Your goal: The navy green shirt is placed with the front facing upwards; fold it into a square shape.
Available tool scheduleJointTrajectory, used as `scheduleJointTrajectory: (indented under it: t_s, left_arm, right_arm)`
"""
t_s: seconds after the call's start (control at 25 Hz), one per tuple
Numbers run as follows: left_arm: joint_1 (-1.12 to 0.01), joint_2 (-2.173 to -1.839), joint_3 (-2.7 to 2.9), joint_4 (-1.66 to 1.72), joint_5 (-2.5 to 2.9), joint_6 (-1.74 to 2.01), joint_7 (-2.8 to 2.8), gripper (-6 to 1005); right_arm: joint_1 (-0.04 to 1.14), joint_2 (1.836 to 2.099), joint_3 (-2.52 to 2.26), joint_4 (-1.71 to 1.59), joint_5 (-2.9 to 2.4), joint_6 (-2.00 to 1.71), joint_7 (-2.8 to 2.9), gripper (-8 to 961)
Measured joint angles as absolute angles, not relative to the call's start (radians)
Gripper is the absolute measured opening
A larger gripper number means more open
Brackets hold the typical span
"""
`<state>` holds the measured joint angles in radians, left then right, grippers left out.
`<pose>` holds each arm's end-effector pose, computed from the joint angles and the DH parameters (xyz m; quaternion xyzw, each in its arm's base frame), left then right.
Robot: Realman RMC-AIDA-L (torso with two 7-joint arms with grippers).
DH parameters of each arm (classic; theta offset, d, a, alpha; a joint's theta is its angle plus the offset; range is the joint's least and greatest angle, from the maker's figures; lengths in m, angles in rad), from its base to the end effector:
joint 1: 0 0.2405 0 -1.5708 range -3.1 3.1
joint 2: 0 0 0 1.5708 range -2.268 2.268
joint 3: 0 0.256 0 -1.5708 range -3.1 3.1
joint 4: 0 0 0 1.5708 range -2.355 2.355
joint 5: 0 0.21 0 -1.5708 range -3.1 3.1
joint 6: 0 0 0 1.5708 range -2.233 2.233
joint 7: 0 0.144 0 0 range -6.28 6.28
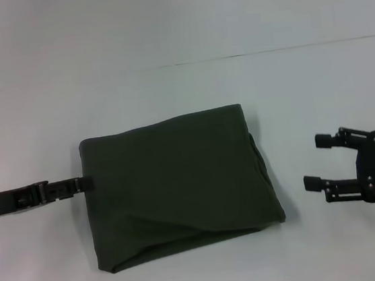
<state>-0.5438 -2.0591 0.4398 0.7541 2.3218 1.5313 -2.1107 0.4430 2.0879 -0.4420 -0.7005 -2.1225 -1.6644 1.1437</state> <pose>-0.3067 0.3345 0.0364 -0.7930 -0.5591 -0.1984 0.1389 0.3017 0.2981 0.0247 -0.9363 0.1636 0.2394 0.1978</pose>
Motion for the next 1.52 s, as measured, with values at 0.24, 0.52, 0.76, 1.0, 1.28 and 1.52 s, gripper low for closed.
scheduleJointTrajectory:
  t_s: [0.24,0.52,0.76,1.0,1.28,1.52]
  left_arm:
    - [-0.495,-2.089,0.435,0.837,2.226,1.67,-1.808,802]
    - [-0.397,-2.137,0.432,0.86,2.089,1.795,-1.404,962]
    - [-0.284,-2.172,0.425,0.841,2.057,1.885,-1.049,954]
    - [-0.249,-2.172,0.407,0.775,2.111,1.785,-0.991,946]
    - [-0.248,-2.17,0.4,0.722,2.141,1.735,-0.955,946]
    - [-0.256,-2.169,0.401,0.723,2.149,1.74,-0.955,946]
  right_arm:
    - [0.435,2.09,-0.449,-0.68,-2.034,-1.69,1.103,928]
    - [0.423,2.092,-0.451,-0.604,-2.032,-1.696,1.06,927]
    - [0.358,2.092,-0.444,-0.54,-2.034,-1.688,0.948,927]
    - [0.3,2.091,-0.44,-0.491,-2.032,-1.634,0.875,927]
    - [0.281,2.09,-0.444,-0.467,-2.036,-1.597,0.857,927]
    - [0.279,2.089,-0.445,-0.466,-2.036,-1.595,0.848,928]
